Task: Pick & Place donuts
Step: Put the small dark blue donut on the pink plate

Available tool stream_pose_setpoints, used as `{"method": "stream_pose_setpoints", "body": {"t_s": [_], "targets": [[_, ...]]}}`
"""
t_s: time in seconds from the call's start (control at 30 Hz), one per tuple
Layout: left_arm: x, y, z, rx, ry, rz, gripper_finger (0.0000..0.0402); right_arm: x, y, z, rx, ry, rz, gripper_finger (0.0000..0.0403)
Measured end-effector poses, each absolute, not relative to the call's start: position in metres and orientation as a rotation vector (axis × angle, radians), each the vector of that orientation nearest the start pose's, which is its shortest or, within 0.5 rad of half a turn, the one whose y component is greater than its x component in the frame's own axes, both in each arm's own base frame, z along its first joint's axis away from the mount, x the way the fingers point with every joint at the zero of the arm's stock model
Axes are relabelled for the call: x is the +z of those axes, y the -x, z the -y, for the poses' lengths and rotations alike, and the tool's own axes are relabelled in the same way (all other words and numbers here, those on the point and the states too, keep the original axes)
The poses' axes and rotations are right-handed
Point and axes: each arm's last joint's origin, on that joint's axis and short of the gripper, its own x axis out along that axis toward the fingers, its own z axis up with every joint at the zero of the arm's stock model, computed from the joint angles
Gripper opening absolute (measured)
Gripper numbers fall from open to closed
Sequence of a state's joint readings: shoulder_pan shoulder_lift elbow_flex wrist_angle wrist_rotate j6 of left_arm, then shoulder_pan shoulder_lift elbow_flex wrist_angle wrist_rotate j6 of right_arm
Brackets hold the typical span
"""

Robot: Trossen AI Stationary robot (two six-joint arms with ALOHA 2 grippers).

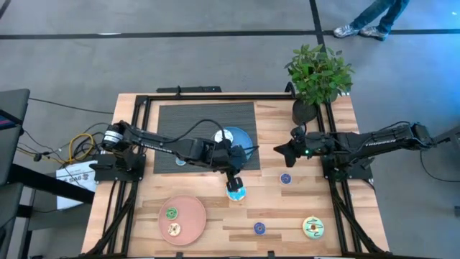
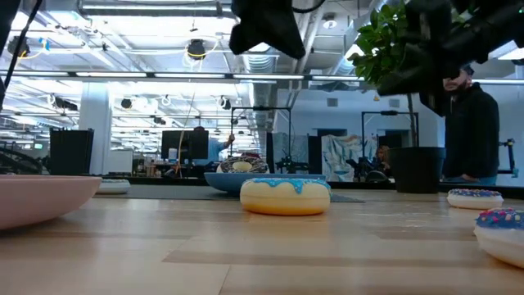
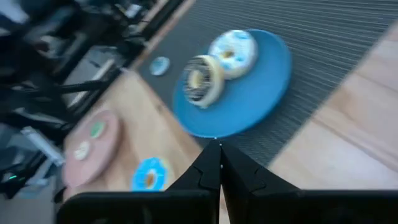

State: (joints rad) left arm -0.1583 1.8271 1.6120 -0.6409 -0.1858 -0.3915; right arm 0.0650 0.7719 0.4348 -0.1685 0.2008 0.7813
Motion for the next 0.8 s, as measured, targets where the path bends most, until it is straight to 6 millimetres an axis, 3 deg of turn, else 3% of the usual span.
{"method": "stream_pose_setpoints", "body": {"t_s": [0.23, 0.37, 0.53, 0.8], "targets": [[0.264, -0.391, 0.055, 0.115, 0.188, -0.924, 0.0, 0.233, -0.171, -0.02, -0.35, -0.675, -0.386, 0.0], [0.253, -0.372, 0.055, 0.076, 0.191, -0.942, 0.0, 0.241, -0.181, -0.027, -0.437, -0.69, -0.41, 0.0], [0.246, -0.326, 0.051, 0.062, 0.223, -0.851, 0.0, 0.245, -0.198, -0.039, -0.53, -0.705, -0.531, 0.0], [0.237, -0.238, 0.037, 0.073, 0.335, -0.74, 0.0, 0.244, -0.211, -0.052, -0.747, -0.724, -0.87, 0.0]]}}
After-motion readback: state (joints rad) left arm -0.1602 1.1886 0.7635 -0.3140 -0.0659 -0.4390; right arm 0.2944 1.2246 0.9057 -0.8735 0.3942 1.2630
